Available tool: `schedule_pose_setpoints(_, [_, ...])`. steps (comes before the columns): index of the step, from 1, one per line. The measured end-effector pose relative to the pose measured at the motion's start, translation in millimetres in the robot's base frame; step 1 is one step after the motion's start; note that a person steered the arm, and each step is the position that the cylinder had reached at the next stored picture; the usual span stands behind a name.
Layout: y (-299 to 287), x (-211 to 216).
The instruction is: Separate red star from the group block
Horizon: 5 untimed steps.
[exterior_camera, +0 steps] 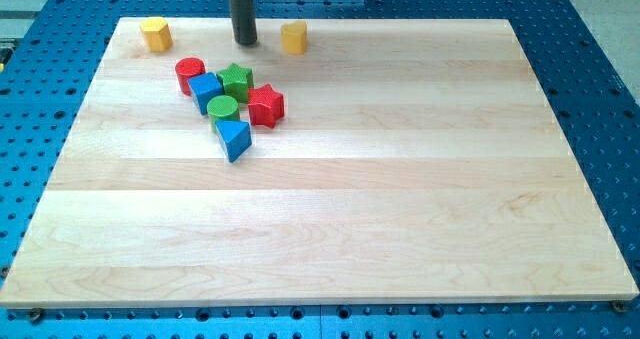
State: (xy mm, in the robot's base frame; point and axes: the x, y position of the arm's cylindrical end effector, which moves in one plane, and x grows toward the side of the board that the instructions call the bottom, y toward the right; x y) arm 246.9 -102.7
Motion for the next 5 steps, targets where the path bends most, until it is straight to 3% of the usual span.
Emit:
schedule_pose_setpoints(1, [88,1])
schedule_pose_setpoints(4, [93,11])
schedule_pose_setpoints(5, [62,9])
